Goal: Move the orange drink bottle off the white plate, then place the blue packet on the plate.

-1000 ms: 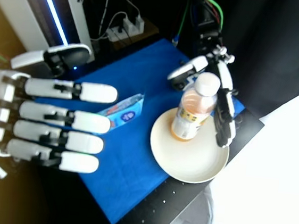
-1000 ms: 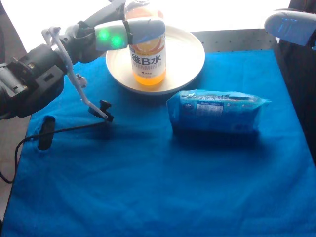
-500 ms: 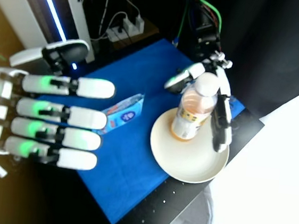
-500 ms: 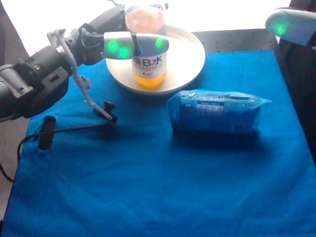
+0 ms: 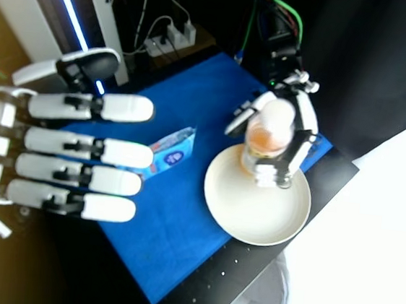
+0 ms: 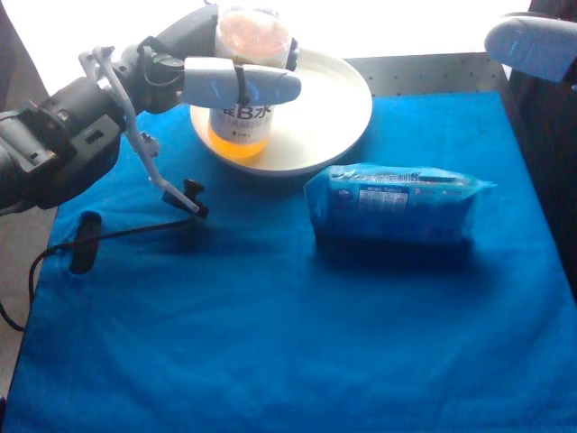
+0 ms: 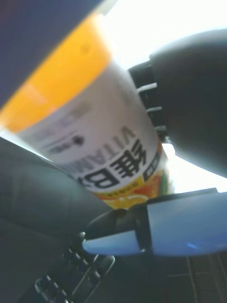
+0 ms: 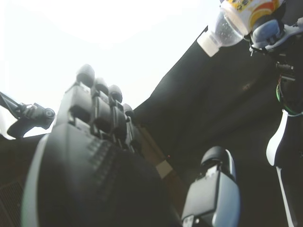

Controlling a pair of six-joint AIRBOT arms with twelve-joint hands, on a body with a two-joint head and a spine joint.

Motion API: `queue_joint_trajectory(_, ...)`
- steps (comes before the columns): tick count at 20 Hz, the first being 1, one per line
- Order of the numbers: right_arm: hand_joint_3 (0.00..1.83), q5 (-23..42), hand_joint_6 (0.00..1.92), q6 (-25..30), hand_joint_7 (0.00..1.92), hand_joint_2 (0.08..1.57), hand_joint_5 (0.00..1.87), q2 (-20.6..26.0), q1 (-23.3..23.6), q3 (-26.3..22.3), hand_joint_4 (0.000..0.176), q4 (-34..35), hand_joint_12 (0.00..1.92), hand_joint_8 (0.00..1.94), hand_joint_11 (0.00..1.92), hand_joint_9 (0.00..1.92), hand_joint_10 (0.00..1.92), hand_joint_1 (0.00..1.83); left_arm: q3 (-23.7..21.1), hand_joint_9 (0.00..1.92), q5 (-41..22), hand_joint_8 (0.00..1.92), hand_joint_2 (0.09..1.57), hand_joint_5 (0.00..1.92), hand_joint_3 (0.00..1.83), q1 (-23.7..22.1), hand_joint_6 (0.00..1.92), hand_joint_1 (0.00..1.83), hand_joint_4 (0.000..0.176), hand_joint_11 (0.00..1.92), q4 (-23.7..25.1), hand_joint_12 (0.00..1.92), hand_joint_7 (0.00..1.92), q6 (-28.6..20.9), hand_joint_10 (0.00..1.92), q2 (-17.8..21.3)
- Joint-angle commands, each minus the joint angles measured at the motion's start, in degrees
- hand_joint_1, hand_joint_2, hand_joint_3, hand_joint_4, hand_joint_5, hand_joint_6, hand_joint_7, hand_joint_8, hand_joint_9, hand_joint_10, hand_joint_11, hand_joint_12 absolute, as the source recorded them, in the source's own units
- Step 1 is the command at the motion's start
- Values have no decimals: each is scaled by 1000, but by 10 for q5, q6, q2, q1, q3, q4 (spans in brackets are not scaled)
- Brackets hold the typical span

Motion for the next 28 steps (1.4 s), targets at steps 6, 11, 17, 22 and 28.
queue_joint_trajectory(6, 0, 71, 1, 6, 207, 839, 80, 1, 8, -2, 66, 6, 283, 5, 55, 138, 2, 367, 6, 1012, -99, 930, 1084, 985, 0, -14, 1027, 1495, 0, 838, -31, 1365, 925, -34, 869, 0)
queue_joint_trajectory(11, 0, 71, 3, 6, 207, 832, 90, 1, 8, -2, 77, 6, 287, 1, 30, 156, 6, 332, -14, 936, -137, 1092, 1126, 841, 0, -26, 1107, 1485, 0, 944, -33, 1375, 758, -38, 1045, 16)
queue_joint_trajectory(17, 0, 71, 0, 6, 199, 831, 59, 0, 8, -2, 27, 6, 373, 7, 50, 181, 12, 341, -104, 724, -183, 1302, 1195, 755, 1, -30, 1290, 1465, 0, 935, -29, 1425, 547, -36, 1352, 93)
queue_joint_trajectory(22, 0, 71, 0, 6, 171, 829, 47, 0, 8, -2, 44, 6, 367, 0, 20, 151, 0, 319, -164, 761, -219, 110, 1041, 619, 15, -15, 348, 1750, 0, 823, -16, 1309, 351, -32, 1245, 148)
queue_joint_trajectory(28, 0, 70, 1, 6, 147, 832, 44, 0, 8, -2, 40, 7, 364, 4, 18, 157, 6, 327, -213, 622, -254, 5, 1101, 575, 11, 31, 664, 1701, 0, 880, -3, 1395, 520, -35, 1355, 182)
